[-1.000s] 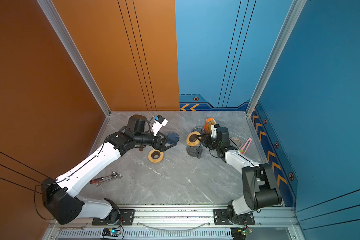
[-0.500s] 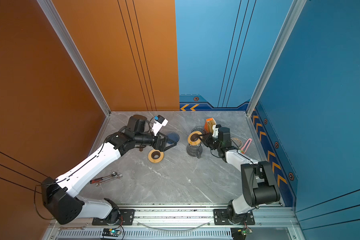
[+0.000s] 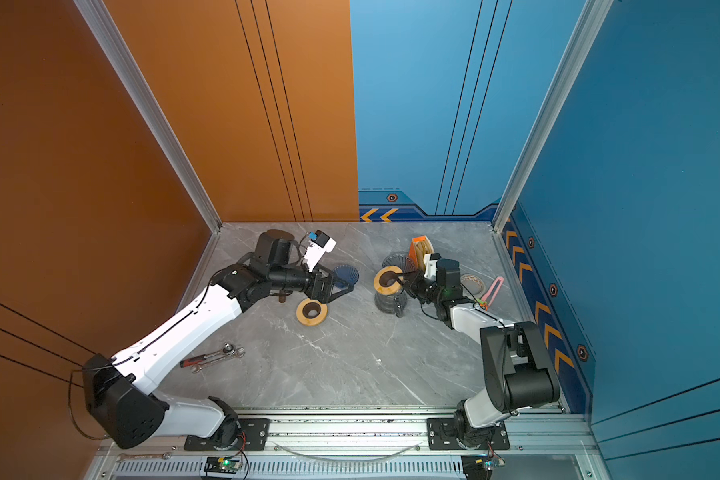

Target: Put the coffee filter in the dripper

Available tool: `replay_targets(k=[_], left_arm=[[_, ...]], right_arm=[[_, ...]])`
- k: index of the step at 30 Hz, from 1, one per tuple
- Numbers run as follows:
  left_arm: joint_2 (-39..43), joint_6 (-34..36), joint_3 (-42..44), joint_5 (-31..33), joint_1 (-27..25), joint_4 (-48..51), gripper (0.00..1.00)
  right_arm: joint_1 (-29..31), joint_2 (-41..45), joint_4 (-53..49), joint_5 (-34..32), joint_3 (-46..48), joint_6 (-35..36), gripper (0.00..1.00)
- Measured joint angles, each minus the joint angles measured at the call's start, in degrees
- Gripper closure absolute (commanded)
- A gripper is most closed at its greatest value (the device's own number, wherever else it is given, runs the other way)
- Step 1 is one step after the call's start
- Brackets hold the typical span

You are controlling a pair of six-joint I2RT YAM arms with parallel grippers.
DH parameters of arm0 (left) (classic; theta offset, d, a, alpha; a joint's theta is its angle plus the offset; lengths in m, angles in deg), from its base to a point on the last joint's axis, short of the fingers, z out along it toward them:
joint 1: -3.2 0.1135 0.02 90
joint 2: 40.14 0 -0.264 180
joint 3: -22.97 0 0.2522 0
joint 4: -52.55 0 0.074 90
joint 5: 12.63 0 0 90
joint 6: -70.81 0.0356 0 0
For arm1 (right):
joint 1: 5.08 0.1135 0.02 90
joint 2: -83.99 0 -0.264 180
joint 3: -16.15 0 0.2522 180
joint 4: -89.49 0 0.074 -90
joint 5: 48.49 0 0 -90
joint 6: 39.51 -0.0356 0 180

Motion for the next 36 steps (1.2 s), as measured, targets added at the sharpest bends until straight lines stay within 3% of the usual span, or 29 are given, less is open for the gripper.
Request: replay_targets(k=[9, 16, 36], left_arm=[[0.0, 0.0, 0.0, 0.0, -0.3, 0.0, 0.02], [0.0, 0.0, 0.0, 0.0, -0.7, 0.2, 0.02], [0.0, 0.0, 0.0, 0.1, -1.0, 0.2, 0.02]], right_arm=[[-0.7, 0.0, 0.9, 0.1, 1.2, -0.2, 0.79], [-1.8, 0.1, 0.0, 0.1, 2.4, 0.0, 0.76], [-3.0, 7.9, -13.4, -4.3, 2.5, 7.7, 0.63]])
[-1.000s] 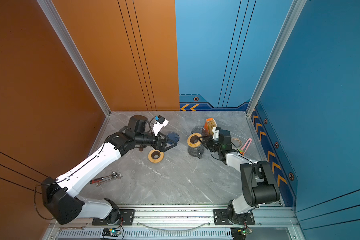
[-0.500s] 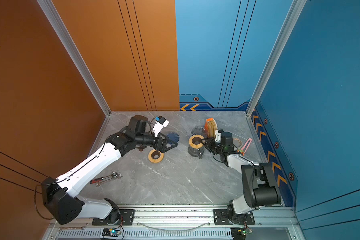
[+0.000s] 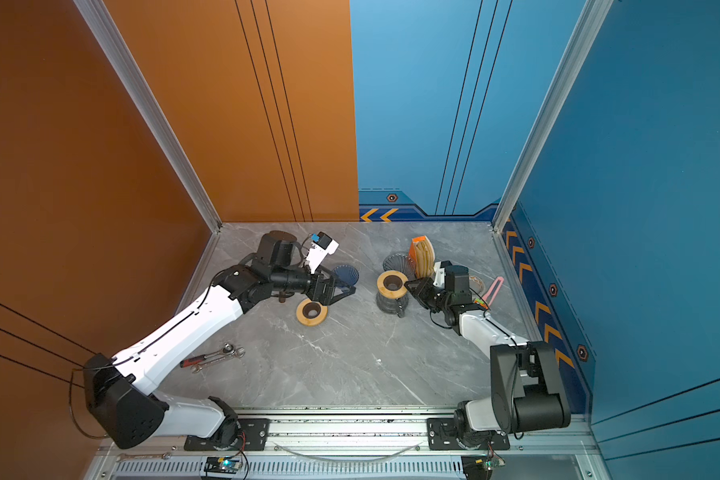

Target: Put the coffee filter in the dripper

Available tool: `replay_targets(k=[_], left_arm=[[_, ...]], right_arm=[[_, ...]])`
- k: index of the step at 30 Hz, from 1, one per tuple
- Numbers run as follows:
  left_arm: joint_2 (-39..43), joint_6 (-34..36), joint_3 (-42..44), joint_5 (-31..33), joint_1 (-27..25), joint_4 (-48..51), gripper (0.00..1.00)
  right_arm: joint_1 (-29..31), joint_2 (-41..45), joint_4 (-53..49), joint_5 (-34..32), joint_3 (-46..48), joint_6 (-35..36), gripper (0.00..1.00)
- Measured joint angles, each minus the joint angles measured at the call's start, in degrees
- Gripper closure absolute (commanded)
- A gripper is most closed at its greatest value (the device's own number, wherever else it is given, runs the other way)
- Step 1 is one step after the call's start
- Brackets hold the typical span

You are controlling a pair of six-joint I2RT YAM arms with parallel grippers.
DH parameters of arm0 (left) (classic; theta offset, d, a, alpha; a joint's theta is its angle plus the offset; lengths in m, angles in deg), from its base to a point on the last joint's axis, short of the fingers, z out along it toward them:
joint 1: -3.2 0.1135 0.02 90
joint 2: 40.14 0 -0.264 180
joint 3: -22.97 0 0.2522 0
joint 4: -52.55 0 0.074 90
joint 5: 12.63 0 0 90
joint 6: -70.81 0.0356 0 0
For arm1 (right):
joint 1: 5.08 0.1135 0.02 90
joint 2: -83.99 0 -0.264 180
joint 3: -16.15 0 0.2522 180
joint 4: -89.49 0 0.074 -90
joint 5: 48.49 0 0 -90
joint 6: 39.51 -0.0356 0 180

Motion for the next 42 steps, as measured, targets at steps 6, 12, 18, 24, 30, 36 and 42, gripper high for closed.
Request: replay_targets(k=[6, 12, 18, 24, 30, 36, 42], left_arm=[[0.0, 0.0, 0.0, 0.0, -0.2, 0.0, 0.02], [0.0, 0.4, 0.0, 0.2, -0.2, 0.1, 0.02], [0.0, 1.0, 0.0, 0.7, -0.2, 0.1, 0.02], [0.0, 1.3, 0.0, 1.1, -0.2, 0.2, 0.02], [0.0, 1.9, 0.0, 1.1, -0.2, 0.6, 0.02], [0.0, 3.4, 0.0, 2.0, -0.2, 2.4, 0.02], [0.2, 6.4, -0.4, 4.5, -0.2, 6.0, 0.02]], right_arm=[[2.4, 6.3, -7.8, -5.1, 0.0, 6.5, 0.57], [10.6, 14.9, -17.9, -14.8, 0.0, 16.1, 0.56], [15.9, 17.2, -22.5, -23.4, 1.0, 22.3, 0.58], [18.7, 13.9, -24.6, -29.0, 1.0, 26.2, 0.61], [21.7, 11.0, -25.0, -32.5, 0.9, 28.7, 0.62], [23.3, 8.3, -24.9, -34.9, 0.0, 30.0, 0.66], [23.4, 5.0, -24.8, -36.0, -2.2, 31.4, 0.69]])
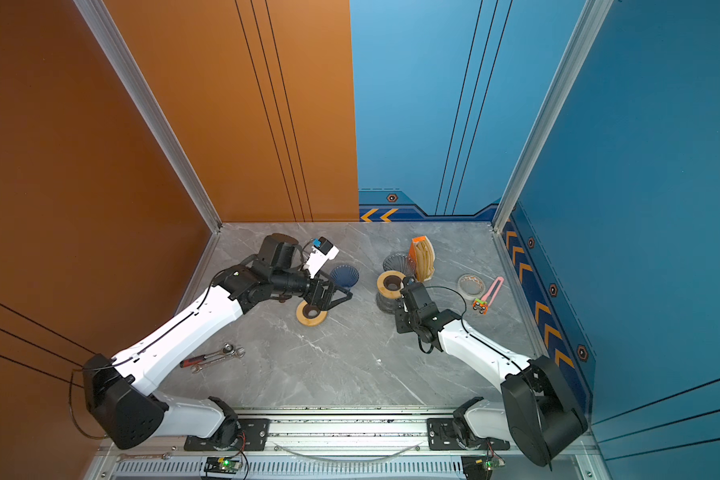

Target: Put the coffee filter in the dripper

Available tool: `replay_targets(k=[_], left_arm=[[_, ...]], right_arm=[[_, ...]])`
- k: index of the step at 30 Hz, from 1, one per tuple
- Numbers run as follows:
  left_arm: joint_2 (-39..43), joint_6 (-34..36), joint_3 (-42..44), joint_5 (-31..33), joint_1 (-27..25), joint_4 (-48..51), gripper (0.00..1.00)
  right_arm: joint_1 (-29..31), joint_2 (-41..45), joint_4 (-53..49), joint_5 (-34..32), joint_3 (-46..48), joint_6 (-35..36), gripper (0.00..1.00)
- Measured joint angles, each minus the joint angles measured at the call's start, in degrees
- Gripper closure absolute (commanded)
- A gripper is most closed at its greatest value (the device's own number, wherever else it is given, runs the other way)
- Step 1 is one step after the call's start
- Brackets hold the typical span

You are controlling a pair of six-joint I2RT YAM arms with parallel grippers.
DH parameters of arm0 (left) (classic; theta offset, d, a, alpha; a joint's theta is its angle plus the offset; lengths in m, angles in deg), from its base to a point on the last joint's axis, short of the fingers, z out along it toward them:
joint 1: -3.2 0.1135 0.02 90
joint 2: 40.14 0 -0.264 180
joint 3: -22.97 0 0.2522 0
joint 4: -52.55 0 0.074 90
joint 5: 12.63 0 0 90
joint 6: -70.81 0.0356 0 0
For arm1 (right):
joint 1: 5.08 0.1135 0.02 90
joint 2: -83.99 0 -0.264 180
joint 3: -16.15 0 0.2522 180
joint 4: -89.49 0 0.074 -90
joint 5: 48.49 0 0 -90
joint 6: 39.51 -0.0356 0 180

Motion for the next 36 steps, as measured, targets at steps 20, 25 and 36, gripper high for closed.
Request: replay_targets(k=[20, 25, 36], left_arm=[[1.8, 5.2, -1.8, 2.0, 0.0, 6.6, 0.02], [2.9, 5.0, -1.7, 2.5, -0.1, 6.2, 0.02], [11.0, 3.1, 1.6, 6.3, 0.6, 0.0, 0.02]], right_arm=[[1.5, -7.2, 0.9, -3.0, -5.3, 3.9, 0.80], [2.4, -8.0, 1.0, -3.7, -5.8, 4.5, 0.83], [7.6, -8.0, 0.9, -7.1, -5.9, 4.4, 0.85]])
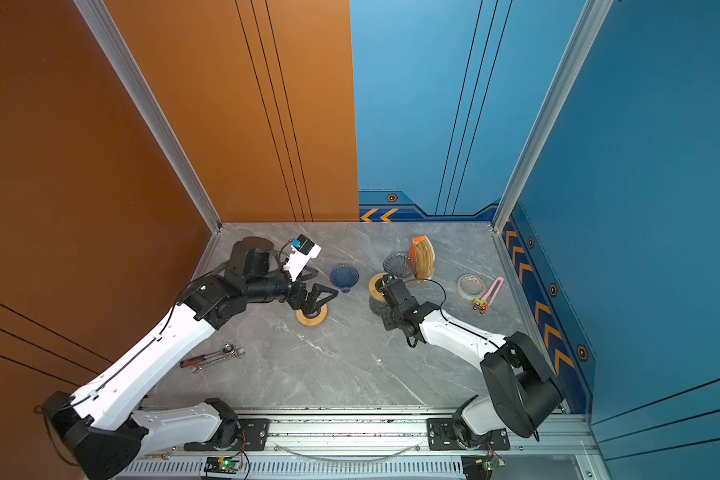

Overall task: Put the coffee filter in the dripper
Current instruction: 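Lower the bamboo ring onto the carafe mouth and open the right gripper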

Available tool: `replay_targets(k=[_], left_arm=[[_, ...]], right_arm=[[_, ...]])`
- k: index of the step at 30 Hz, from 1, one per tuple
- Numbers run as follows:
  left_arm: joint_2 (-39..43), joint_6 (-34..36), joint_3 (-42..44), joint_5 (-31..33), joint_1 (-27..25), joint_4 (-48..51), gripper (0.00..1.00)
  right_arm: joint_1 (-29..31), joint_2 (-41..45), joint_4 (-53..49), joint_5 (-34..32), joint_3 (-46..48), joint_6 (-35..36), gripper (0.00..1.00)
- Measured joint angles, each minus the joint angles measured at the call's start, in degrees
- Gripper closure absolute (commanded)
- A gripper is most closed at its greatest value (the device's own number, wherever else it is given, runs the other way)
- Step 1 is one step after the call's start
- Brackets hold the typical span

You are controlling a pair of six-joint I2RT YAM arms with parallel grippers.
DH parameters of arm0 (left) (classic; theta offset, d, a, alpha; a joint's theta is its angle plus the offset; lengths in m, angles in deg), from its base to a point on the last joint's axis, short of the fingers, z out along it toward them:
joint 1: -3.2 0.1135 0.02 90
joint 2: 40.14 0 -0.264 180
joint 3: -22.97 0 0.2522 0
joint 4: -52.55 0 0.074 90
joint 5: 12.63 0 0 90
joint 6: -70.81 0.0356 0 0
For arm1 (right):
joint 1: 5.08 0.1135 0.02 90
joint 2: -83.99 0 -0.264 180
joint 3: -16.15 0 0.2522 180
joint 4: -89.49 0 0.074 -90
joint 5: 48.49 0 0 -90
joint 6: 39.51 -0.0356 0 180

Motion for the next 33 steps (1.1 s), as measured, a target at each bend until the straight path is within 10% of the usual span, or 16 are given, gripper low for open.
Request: replay_targets(k=[19, 33], left_arm=[[0.7, 0.0, 0.0, -0.2, 2.1, 0.0, 0.02], [-0.1, -0.3, 0.0, -1.0, 2.1, 0.0, 0.02]], right_arm=[[14.1, 6.6, -2.0, -4.8, 5.5, -7.7, 0.84], [14.6, 17.2, -6.1, -5.2, 7.3, -11.9, 0.52]])
